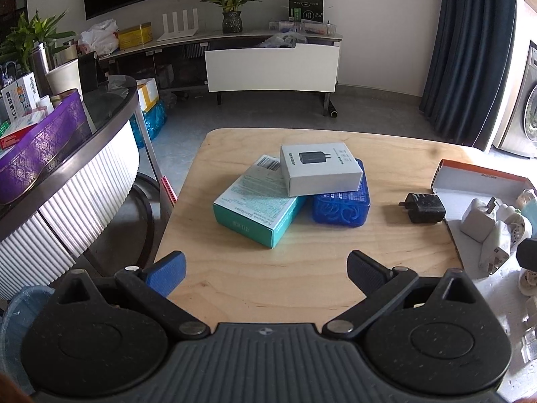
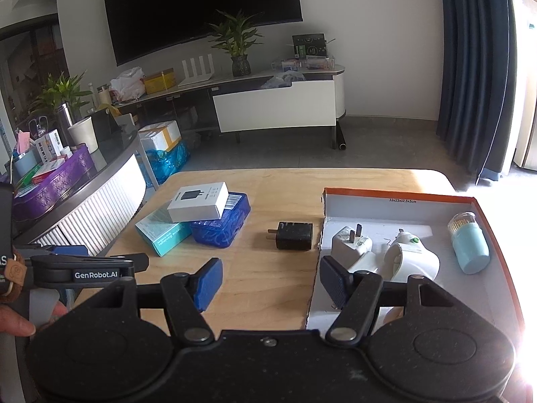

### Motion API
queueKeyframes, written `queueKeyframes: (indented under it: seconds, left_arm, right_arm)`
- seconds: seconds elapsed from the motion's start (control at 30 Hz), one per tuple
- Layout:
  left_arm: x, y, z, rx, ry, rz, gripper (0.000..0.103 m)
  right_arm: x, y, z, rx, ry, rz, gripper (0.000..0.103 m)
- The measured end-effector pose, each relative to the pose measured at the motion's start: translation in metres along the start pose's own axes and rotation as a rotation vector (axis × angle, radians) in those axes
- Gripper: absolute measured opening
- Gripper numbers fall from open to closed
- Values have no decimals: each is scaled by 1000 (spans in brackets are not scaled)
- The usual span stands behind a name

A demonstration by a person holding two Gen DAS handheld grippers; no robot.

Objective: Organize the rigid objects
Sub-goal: 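Move both open grippers back from the box toward the table, then grasp the teal-and-white box with the left gripper while the right gripper grasps the white charger box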

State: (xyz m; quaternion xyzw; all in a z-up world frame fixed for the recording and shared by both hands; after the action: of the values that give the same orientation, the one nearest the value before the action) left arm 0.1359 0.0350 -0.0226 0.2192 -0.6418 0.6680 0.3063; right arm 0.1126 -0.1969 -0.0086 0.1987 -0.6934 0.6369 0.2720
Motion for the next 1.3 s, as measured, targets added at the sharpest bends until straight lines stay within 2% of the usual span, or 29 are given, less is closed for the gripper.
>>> queueKeyframes:
  seconds: [0.37,0.6,0.73,0.8,0.97,1.07,1.13,1.3]
  left_arm:
    - [-61,-21,-24,-186,36,-19,103]
    - [-87,-30,-31,-224,73,-18,103]
    - [-91,-29,-29,-216,109,4,103]
    - [-92,-27,-27,-214,127,17,103]
    - [-91,-25,-19,-226,171,40,103]
    - [-91,-24,-18,-235,190,58,103]
    - [-92,-24,-20,-231,199,62,103]
    - [-91,-20,-20,-268,231,76,103]
  right_arm:
    - [-6,3,1,-18,6,-9,78]
    - [-22,-2,-5,-5,-32,-41,78]
    - [-43,-21,-23,-6,-75,-39,81]
    - [-54,-32,-35,-12,-112,-39,90]
    - [-98,-62,-75,8,-181,-63,92]
    - [-129,-71,-91,-15,-194,-131,92]
    - [-145,-74,-100,-10,-165,-156,95]
    - [-172,-75,-117,8,-147,-184,101]
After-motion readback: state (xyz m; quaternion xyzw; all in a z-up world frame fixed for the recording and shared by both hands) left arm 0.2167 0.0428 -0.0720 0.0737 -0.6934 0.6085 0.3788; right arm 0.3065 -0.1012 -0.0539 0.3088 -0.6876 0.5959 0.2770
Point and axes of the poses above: each gripper's, at about its wrist camera, not at the fingertips, and x roughly against the way its jaws point, z to its right, y to its underside, the point moved 3 cm from there along -x, roughly the way its jaws point, and after that the axes turned 9 degrees about y, right-handed, at the moved point
